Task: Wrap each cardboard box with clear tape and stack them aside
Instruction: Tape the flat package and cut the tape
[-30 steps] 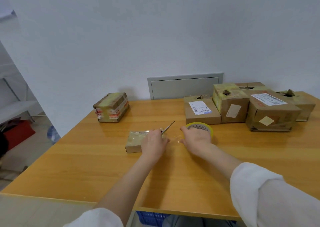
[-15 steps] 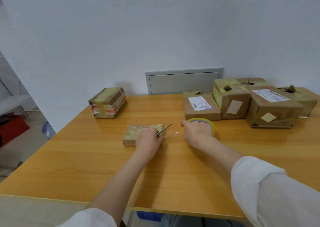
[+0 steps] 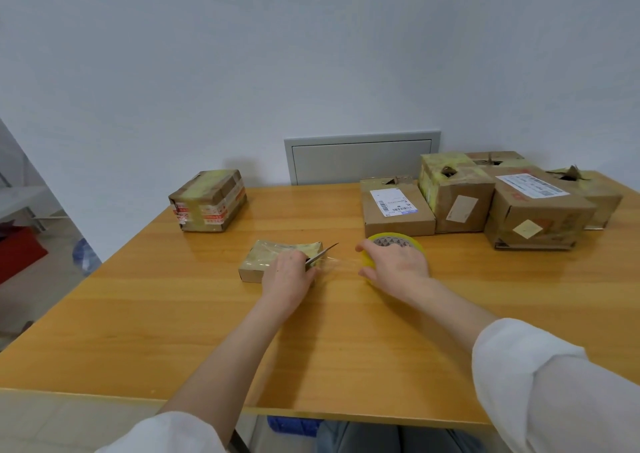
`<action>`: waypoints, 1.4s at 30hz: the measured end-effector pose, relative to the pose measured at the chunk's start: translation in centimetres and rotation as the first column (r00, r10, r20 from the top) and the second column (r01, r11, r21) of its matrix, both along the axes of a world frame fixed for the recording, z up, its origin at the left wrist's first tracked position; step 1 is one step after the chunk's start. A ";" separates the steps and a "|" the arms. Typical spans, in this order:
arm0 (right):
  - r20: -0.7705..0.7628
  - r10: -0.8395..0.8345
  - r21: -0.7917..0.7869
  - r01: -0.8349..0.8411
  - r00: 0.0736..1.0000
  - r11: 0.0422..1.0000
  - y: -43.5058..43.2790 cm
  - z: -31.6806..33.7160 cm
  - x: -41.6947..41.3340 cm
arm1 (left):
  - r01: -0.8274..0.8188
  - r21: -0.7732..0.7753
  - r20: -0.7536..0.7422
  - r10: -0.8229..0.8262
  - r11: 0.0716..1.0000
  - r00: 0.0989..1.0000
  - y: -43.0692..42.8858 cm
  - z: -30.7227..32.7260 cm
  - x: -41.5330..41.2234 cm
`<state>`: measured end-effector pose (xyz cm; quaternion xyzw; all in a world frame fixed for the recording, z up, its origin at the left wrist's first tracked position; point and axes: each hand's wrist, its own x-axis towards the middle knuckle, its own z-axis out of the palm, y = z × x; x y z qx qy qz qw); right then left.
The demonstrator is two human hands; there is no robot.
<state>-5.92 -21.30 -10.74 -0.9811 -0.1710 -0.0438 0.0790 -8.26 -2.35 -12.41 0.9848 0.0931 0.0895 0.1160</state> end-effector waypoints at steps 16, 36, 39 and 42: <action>0.014 -0.119 0.017 0.118 0.993 0.993 1.0 -1.0 0.4 | 0.079 -0.219 0.102 -0.058 0.973 0.993 0.1 1.2 -0.9; 0.027 -0.189 0.041 0.188 0.982 0.981 1.8 -0.9 0.2 | 0.002 -0.020 0.012 -0.002 1.000 1.000 -5.2 -0.1 -4.9; 0.038 -0.180 0.057 0.177 0.983 0.983 1.7 -1.0 0.2 | -0.007 -0.018 -0.010 0.007 1.000 1.000 -5.5 -0.1 -4.7; 0.057 -0.167 0.067 0.164 0.984 0.984 1.6 -1.2 0.2 | -0.006 -0.017 -0.036 0.005 1.000 0.999 -5.8 -0.1 -4.4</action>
